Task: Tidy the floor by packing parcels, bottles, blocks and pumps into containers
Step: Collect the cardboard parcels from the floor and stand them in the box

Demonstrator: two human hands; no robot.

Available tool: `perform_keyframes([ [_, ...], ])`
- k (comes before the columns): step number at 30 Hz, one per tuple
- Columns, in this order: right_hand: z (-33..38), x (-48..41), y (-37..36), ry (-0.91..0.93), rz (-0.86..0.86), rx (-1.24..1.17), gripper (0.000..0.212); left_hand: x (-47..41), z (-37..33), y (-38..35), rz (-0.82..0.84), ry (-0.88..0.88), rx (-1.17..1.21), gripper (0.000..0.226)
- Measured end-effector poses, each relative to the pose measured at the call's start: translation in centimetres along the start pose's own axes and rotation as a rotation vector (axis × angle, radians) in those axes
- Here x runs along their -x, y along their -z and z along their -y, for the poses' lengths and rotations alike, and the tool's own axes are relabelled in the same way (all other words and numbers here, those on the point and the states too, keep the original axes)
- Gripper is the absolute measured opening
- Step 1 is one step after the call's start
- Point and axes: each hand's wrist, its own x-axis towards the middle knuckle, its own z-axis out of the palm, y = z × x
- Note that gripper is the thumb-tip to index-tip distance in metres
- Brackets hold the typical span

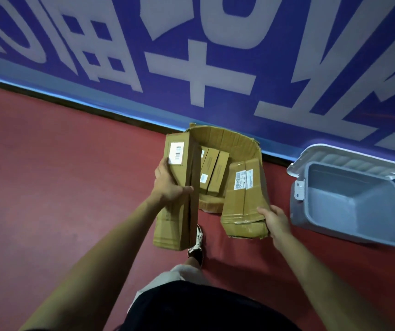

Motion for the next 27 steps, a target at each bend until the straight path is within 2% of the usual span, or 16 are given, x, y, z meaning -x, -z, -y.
perform_keyframes([
  [4,4.2,-4.1,-0.9,-0.025,-0.069,0.128,0.081,-7.3,-2.6,-0.7,0.021,0.009,0.079,0.125],
  [6,5.6,-6.8,-1.2,-0.037,-0.067,0.140,0.088,-10.9,-3.6,-1.3,0.113,0.032,0.144,0.132],
  [9,7.3,-10.5,-1.8,-0.088,-0.063,0.100,0.069,-15.7,-4.7,-2.4,0.237,0.101,0.158,0.141],
  [12,9.2,-12.7,-2.7,-0.123,-0.070,0.067,0.077,-19.6,-4.7,-4.4,0.244,0.155,0.106,0.146],
  [15,10.3,-16.1,-3.6,-0.116,-0.057,0.095,0.067,-22.7,-4.6,-6.9,0.257,0.158,0.015,0.136],
  [18,10.2,-20.1,-4.6,-0.083,-0.057,0.357,0.065,-25.8,-3.1,-10.3,0.253,0.187,-0.029,0.122],
  [22,8.7,-26.2,-6.8,-0.016,-0.032,0.700,0.071,-29.7,1.1,-16.9,0.229,0.264,-0.030,0.116],
  [27,5.7,-34.2,-10.3,0.044,-0.002,0.770,0.074,-36.0,4.0,-24.9,0.225,0.245,-0.149,0.113],
])
